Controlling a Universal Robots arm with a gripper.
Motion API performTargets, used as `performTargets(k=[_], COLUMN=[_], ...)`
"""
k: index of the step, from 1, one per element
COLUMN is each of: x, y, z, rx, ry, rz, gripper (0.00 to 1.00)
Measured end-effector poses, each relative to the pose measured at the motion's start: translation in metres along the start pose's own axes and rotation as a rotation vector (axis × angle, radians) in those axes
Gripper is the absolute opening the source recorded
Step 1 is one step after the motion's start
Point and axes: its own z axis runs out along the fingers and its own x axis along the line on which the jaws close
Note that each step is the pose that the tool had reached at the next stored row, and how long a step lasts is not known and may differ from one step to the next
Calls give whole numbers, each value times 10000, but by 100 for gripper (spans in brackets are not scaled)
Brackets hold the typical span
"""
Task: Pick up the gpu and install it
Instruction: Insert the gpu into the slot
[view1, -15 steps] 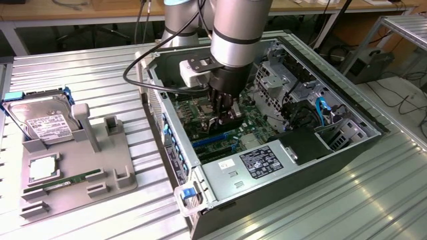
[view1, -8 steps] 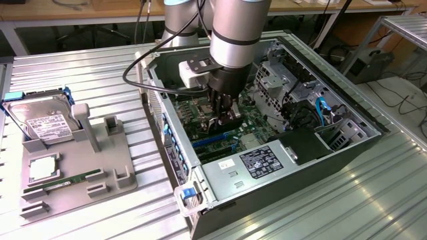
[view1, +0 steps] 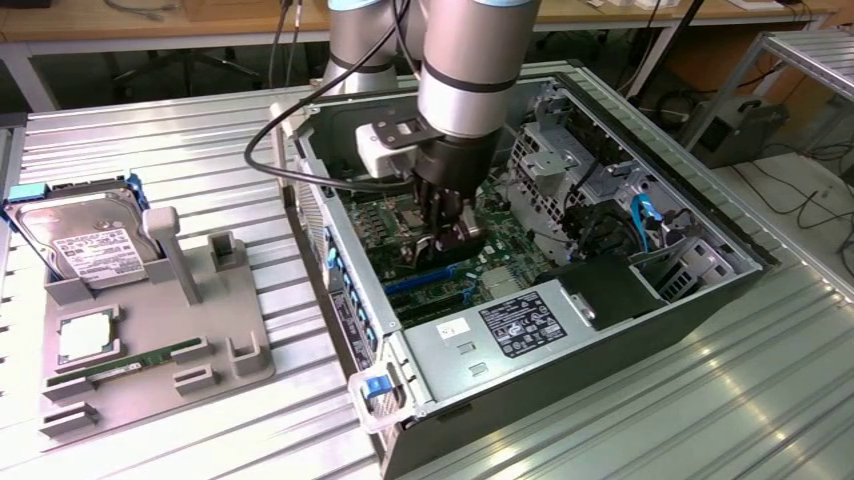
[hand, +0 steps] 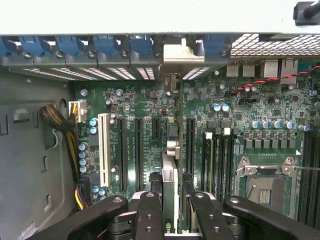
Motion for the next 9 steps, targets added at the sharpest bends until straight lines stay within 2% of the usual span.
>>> performTargets(k=[9], x=[-13], y=[34], z=[38], rx=[67], ry=[16], rz=[28], gripper=[26])
